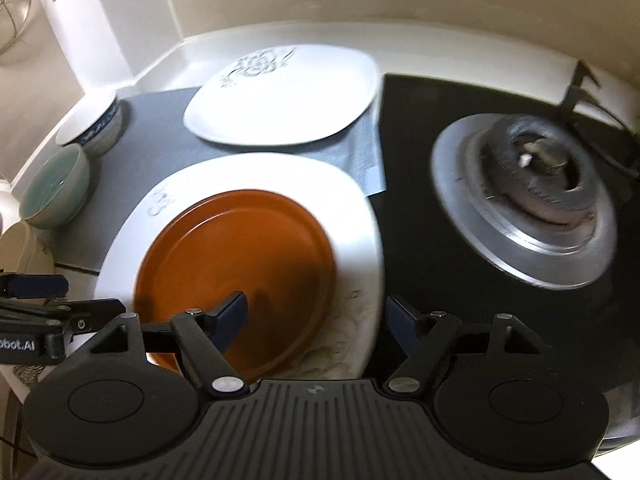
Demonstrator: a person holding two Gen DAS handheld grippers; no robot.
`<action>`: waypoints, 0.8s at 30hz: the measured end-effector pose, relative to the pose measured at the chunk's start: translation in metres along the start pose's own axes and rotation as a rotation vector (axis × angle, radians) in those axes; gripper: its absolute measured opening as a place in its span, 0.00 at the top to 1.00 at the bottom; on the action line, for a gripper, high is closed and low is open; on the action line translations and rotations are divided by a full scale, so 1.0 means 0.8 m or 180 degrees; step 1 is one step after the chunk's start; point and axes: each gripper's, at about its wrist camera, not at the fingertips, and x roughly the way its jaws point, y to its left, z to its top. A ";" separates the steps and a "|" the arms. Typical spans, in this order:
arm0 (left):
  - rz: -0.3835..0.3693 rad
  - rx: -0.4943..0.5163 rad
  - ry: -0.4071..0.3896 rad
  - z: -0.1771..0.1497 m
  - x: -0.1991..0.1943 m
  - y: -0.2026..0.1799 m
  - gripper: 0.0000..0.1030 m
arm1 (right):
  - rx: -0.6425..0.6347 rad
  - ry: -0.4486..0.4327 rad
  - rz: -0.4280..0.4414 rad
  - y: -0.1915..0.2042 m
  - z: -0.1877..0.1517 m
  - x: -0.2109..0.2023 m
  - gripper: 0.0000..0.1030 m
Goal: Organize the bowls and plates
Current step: 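Lower the orange plate onto the white floral plate and open the left gripper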
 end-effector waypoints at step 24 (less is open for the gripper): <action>-0.0021 -0.0078 -0.0335 -0.025 -0.081 0.053 0.00 | -0.0088 -0.0096 -0.0225 0.049 -0.022 -0.060 0.17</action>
